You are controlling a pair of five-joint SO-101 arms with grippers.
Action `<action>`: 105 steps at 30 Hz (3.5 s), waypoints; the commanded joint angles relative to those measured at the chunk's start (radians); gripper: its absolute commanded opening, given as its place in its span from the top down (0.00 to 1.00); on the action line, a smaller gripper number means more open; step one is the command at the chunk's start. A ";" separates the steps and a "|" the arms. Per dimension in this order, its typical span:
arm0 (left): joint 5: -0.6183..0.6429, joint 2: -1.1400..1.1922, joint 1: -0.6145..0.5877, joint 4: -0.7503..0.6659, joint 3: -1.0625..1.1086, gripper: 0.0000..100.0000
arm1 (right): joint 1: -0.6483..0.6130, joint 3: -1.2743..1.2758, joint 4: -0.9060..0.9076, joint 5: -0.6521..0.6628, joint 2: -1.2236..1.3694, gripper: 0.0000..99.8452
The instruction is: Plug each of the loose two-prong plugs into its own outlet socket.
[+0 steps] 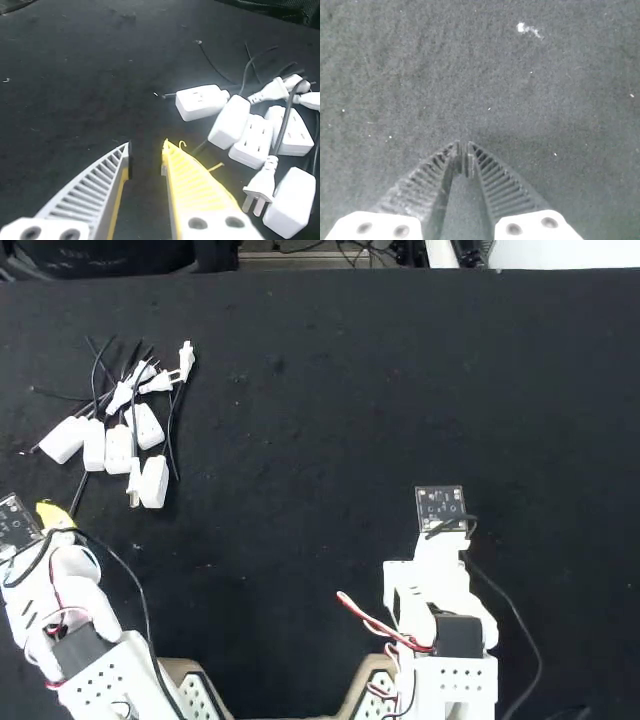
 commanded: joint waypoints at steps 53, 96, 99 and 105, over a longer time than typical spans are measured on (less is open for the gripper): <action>0.025 1.295 0.430 0.252 -0.875 0.79 | -0.523 -0.993 -0.338 -0.140 1.092 0.89; -0.029 1.445 0.668 0.325 -0.992 0.97 | -0.543 -0.628 -0.671 -0.138 1.167 0.89; -0.029 1.269 0.736 0.324 -0.901 0.97 | -0.468 -0.638 -0.672 -0.144 1.167 0.89; -0.032 0.971 0.808 0.163 -0.661 0.97 | -0.325 -0.654 -0.712 -0.149 1.167 0.89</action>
